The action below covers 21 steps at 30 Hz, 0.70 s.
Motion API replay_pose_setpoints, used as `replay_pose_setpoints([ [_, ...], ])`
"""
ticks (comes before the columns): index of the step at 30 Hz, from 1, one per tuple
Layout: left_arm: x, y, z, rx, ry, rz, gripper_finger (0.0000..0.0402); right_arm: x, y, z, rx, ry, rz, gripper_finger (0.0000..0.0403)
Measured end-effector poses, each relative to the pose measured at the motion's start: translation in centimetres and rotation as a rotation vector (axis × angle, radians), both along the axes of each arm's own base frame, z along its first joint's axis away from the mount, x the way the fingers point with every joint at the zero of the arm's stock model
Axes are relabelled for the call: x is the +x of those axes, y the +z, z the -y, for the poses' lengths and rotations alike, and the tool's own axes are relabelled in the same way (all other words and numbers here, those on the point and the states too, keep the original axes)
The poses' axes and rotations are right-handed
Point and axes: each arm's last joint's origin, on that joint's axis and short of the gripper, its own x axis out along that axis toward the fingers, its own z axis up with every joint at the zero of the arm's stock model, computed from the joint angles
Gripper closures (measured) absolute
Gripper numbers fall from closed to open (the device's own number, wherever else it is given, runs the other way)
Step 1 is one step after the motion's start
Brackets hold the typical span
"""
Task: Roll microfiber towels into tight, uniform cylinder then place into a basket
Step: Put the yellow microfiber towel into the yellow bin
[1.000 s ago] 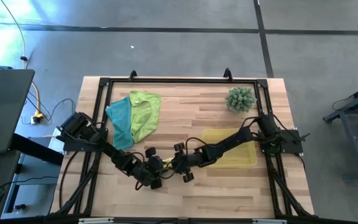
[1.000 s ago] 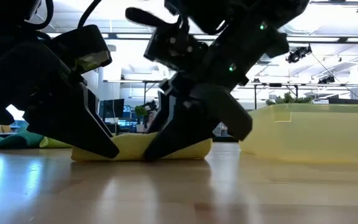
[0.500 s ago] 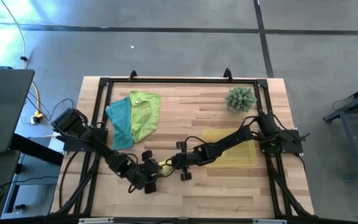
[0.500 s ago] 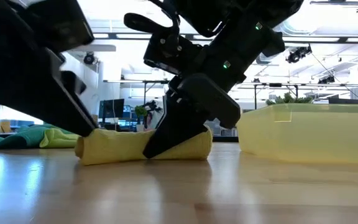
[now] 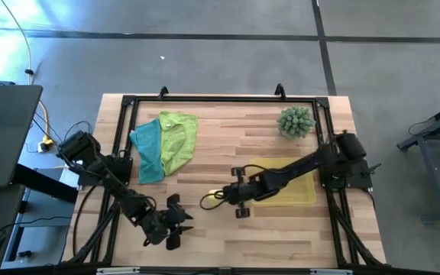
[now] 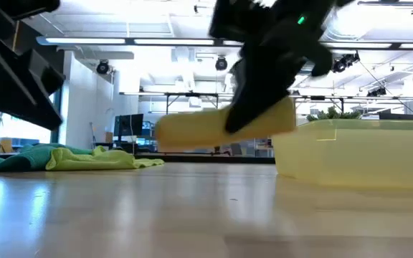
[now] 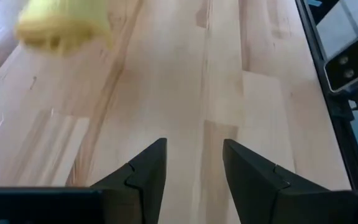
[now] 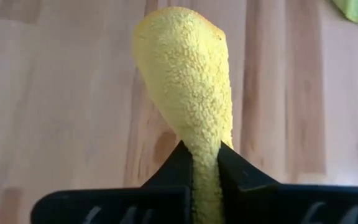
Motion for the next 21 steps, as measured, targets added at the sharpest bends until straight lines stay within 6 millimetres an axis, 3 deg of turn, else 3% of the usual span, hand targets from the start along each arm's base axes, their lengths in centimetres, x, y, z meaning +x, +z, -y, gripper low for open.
replay_pose_setpoints([
  [4,0.0,0.0,0.0,0.011,0.011,0.007,0.0254,-2.4,3.7,-0.5,-0.002,-0.014,0.016,0.0398],
  [11,0.3,0.0,-0.5,0.006,0.041,0.007,0.0254,-8.9,7.5,-0.2,-0.092,-0.187,-0.146,0.0398],
  [17,0.6,0.0,-1.0,0.006,0.060,0.007,0.0254,-12.7,7.8,-0.5,-0.264,-0.286,-0.219,0.0398],
  [21,0.7,0.0,-1.1,0.005,0.065,0.007,0.0254,-14.3,4.4,0.0,-0.254,-0.279,-0.182,0.0398],
])
